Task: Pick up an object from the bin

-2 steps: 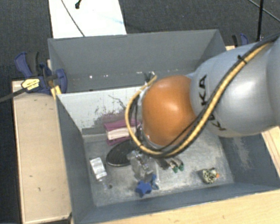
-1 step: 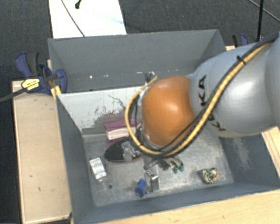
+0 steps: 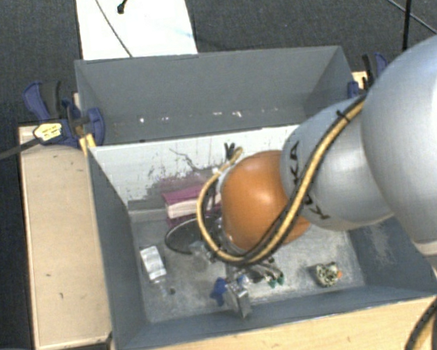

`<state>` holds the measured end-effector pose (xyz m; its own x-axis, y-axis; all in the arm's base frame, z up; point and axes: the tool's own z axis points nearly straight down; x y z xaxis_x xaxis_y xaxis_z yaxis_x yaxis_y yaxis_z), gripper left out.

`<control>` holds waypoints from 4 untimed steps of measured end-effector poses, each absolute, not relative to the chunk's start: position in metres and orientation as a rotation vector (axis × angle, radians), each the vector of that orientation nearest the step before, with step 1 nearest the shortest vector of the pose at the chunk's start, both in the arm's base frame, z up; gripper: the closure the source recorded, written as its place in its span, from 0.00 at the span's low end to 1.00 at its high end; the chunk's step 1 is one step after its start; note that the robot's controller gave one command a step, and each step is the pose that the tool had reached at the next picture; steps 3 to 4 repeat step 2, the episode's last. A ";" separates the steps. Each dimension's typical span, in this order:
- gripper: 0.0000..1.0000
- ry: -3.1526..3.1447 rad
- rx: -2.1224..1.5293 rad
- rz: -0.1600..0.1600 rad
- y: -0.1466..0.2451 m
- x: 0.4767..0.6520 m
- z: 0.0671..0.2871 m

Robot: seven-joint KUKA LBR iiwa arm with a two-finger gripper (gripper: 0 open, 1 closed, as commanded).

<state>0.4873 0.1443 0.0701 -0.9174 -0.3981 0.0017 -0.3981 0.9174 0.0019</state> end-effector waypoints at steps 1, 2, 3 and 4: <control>1.00 -3.087 0.633 -0.006 0.146 0.489 0.073; 1.00 -3.083 0.659 -0.001 0.144 0.505 0.204; 1.00 -3.083 0.659 -0.001 0.144 0.505 0.204; 1.00 -3.083 0.659 -0.001 0.144 0.505 0.204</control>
Offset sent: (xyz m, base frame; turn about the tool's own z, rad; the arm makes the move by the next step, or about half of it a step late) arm 0.0000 0.0000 0.0000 0.0000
